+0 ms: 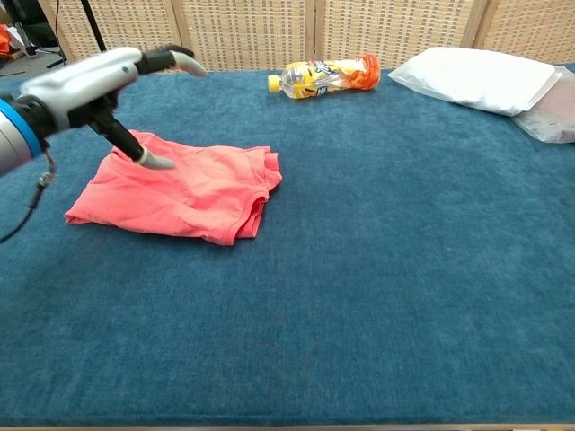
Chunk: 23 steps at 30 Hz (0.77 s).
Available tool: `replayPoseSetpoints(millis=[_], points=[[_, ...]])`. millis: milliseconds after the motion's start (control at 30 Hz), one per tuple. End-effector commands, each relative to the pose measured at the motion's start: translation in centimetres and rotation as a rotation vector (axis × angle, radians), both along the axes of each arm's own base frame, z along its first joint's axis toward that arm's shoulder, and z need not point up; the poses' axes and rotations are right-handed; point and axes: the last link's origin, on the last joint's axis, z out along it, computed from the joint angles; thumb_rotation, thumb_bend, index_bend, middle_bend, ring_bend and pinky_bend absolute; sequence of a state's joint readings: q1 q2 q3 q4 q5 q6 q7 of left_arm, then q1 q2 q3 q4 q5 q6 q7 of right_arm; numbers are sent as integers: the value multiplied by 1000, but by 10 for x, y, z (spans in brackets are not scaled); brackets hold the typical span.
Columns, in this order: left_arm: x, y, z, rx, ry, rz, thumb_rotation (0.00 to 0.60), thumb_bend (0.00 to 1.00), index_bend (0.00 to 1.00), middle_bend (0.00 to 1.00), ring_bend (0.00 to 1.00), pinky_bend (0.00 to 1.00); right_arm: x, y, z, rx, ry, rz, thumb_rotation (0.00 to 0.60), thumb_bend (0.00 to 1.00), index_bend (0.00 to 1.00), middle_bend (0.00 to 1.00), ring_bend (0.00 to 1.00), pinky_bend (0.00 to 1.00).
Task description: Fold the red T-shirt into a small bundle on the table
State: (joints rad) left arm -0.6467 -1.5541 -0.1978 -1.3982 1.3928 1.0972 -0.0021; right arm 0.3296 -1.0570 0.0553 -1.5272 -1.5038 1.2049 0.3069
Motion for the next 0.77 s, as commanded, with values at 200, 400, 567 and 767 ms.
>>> replayPoseSetpoints(millis=[200, 400, 567, 767], points=[[-56, 5, 63, 195, 39, 125, 600, 0, 0, 0, 0, 0, 2, 2, 0, 5, -5, 10, 600, 193, 0, 0, 0, 0], [-99, -15, 95, 291, 70, 230, 600, 0, 0, 0, 0, 0, 4, 3, 1, 5, -7, 19, 600, 194, 0, 0, 0, 0], [-128, -42, 113, 322, 69, 328, 600, 0, 0, 0, 0, 0, 5, 5, 0, 8, -7, 27, 600, 193, 0, 0, 0, 0], [-155, -89, 127, 306, 102, 463, 600, 1, 0, 0, 0, 0, 6, 5, 0, 5, -6, 29, 600, 193, 0, 0, 0, 0]])
